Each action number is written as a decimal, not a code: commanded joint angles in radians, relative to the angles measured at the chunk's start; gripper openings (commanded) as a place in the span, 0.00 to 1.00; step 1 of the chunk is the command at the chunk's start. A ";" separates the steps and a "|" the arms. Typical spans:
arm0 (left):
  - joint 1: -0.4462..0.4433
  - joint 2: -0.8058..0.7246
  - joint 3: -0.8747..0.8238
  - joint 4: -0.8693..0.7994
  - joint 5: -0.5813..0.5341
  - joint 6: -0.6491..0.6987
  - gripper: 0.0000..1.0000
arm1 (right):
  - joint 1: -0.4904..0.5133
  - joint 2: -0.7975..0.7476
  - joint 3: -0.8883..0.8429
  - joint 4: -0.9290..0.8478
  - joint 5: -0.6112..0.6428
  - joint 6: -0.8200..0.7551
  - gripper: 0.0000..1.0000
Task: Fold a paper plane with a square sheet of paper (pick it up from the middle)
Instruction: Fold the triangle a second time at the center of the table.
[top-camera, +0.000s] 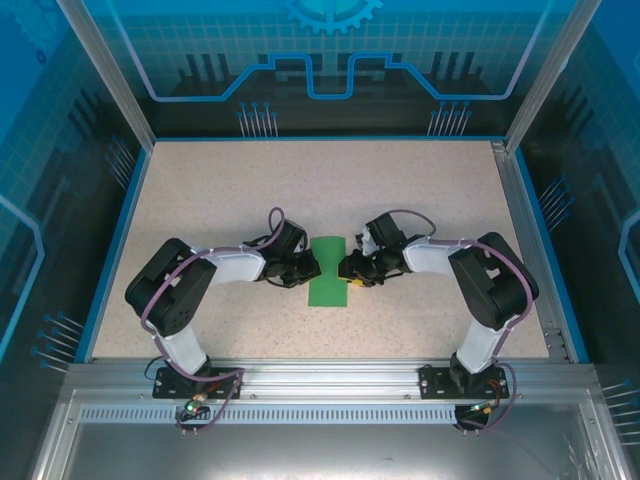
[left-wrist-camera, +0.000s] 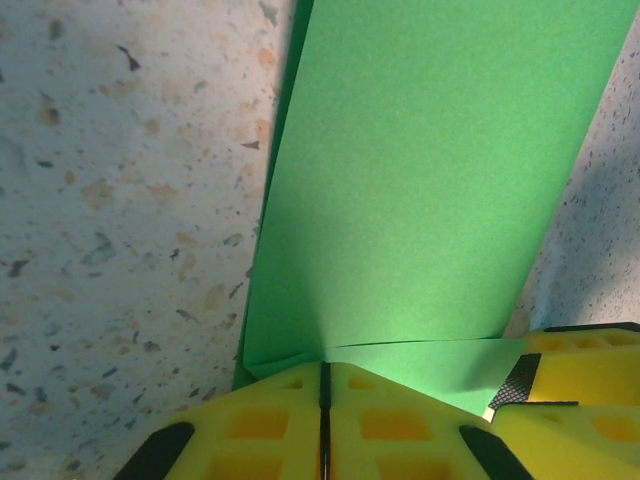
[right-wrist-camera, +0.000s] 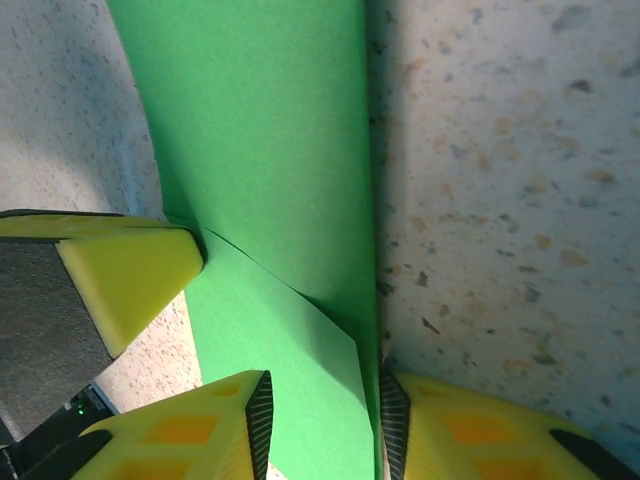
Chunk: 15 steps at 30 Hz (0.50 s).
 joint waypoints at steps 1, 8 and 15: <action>0.001 -0.010 -0.010 -0.070 -0.016 0.014 0.11 | -0.001 0.033 0.014 0.048 -0.043 0.015 0.36; 0.003 -0.027 -0.017 -0.079 -0.031 0.009 0.11 | -0.005 0.017 0.000 0.070 -0.044 0.009 0.37; 0.003 -0.042 -0.027 -0.071 -0.039 -0.004 0.12 | -0.005 -0.004 -0.034 0.140 -0.097 -0.002 0.39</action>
